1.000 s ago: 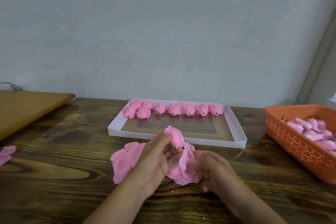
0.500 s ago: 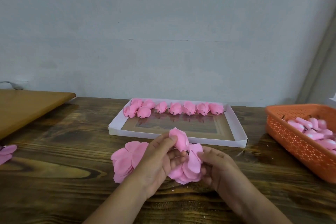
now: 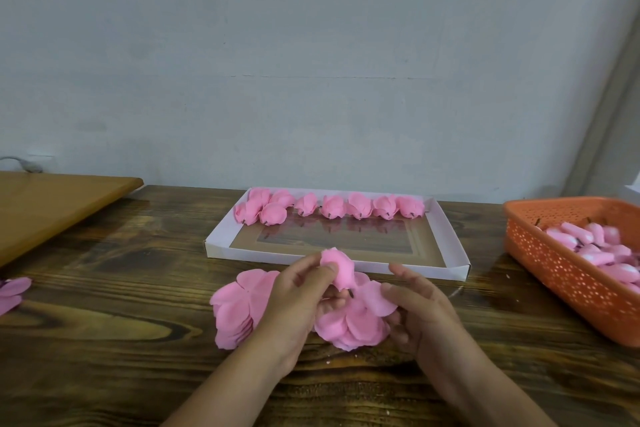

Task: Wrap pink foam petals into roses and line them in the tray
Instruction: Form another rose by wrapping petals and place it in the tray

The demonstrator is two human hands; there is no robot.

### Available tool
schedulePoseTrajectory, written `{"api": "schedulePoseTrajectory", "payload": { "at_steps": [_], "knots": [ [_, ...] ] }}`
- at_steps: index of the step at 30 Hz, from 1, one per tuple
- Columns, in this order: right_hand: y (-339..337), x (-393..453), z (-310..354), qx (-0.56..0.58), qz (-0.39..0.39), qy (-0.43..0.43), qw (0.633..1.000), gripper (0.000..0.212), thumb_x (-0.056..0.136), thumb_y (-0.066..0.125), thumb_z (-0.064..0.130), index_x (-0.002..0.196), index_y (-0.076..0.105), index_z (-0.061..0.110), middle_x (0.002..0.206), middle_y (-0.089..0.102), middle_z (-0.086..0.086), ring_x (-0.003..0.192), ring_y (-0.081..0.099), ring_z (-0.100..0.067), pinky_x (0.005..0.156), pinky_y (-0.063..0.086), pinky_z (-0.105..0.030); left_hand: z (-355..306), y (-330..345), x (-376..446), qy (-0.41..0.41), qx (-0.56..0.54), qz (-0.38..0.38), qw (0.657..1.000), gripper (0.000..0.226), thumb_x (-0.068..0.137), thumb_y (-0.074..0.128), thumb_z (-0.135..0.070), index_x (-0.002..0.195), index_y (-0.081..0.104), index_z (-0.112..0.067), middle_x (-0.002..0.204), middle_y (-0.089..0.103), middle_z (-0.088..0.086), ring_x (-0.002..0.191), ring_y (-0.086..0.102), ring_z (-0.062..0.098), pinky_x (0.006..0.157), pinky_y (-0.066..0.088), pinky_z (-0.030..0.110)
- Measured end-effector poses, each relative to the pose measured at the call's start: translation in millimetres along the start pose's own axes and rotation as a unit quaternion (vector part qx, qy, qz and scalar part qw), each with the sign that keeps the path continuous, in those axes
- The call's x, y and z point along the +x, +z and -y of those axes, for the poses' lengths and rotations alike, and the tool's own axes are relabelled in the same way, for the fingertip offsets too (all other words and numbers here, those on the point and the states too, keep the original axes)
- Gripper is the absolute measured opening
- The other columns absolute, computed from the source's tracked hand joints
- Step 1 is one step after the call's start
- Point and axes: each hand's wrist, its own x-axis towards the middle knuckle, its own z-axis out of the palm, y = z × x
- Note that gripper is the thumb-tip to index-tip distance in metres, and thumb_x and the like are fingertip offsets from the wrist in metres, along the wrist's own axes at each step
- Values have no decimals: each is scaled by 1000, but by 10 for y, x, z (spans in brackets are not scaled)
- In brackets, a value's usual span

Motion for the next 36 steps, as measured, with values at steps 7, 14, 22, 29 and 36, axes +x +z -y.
{"api": "schedulePoseTrajectory", "payload": {
  "at_steps": [7, 14, 22, 29, 36],
  "knots": [
    [19, 4, -12, 10, -22, -29, 999, 43, 74, 74, 16, 116, 64, 22, 84, 73, -10, 54, 63, -16, 43, 48, -25, 63, 16, -32, 52, 103, 15, 993, 23, 94, 68, -14, 97, 79, -34, 89, 76, 10, 75, 72, 16, 72, 61, 28],
    [7, 15, -14, 61, -10, -35, 997, 50, 70, 74, 14, 118, 60, 11, 88, 74, -15, 64, 69, -19, 52, 56, -26, 119, 35, -47, 95, 167, 44, 980, 27, 93, 69, -10, 101, 77, -34, 99, 78, -4, 93, 74, 11, 78, 59, 25],
    [17, 26, -4, 105, 46, -30, 993, 33, 83, 66, 13, 111, 58, -1, 81, 66, -17, 71, 67, -24, 66, 61, -31, 163, 30, -29, 101, 185, 50, 976, 21, 93, 71, -14, 109, 75, -27, 103, 78, -5, 101, 73, 11, 90, 59, 32],
    [14, 9, -72, 0, 6, -76, 997, 36, 85, 63, -8, 117, 61, 9, 79, 67, -8, 61, 60, -19, 56, 52, -29, 165, 11, -31, 75, 174, 85, 978, 23, 95, 69, -15, 116, 74, -23, 106, 78, -2, 101, 73, 13, 88, 60, 32],
    [41, 6, -67, -49, -15, -111, 993, 30, 73, 77, 10, 101, 66, 6, 80, 67, -16, 66, 59, -26, 60, 48, -35, 150, 17, -41, 81, 171, 110, 976, 24, 97, 67, -15, 120, 73, -20, 105, 78, 0, 102, 73, 16, 88, 60, 32]
  ]
}}
